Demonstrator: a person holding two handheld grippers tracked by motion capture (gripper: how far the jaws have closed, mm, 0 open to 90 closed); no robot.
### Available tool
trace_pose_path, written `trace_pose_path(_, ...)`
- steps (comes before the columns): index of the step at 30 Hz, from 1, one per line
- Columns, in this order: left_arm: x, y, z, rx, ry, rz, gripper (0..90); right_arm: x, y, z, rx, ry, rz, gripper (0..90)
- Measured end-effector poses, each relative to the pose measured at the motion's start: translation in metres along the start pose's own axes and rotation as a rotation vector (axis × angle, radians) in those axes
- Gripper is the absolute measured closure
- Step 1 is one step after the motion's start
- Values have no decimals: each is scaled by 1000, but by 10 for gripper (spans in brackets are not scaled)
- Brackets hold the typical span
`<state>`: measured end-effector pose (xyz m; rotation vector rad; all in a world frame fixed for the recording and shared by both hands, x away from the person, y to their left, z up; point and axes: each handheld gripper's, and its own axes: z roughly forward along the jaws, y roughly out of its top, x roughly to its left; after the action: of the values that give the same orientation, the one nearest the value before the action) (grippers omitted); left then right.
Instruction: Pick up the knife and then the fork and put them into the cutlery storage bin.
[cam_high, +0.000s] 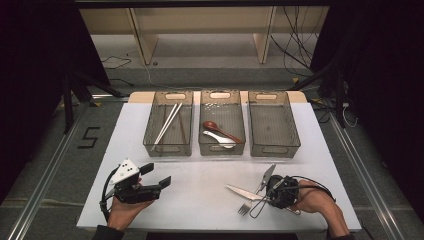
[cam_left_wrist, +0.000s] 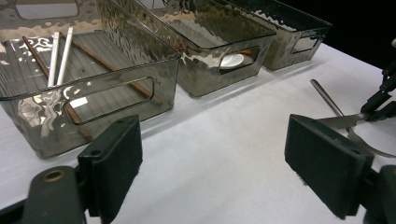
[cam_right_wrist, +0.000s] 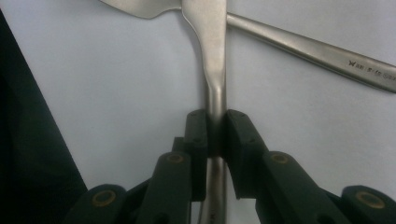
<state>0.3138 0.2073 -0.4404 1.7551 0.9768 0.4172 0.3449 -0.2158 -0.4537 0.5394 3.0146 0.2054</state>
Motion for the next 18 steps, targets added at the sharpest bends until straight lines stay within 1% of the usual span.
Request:
trace_pose_path(5,0,0,0,-1,0,-1,188,0,1,0,6,2,4,801)
trace_pose_path(9,0,0,0,0,1,0,188,-1,0,-1,4,7,20,803)
trace_pose_path(13,0,0,0,-2,1,-4,188,-5,-4,0,-32,30,47,804)
trace_pose_path(14,0,0,0,-2,1,-4,188,-7,-5,0,-41,37,66,805)
trace_pose_path(15,0,0,0,-2,1,-4,188,-8,-5,0,-44,39,65,805)
trace_pose_path(18,0,0,0,-2,1,-4,188,-10,-7,-1,-68,48,96,805)
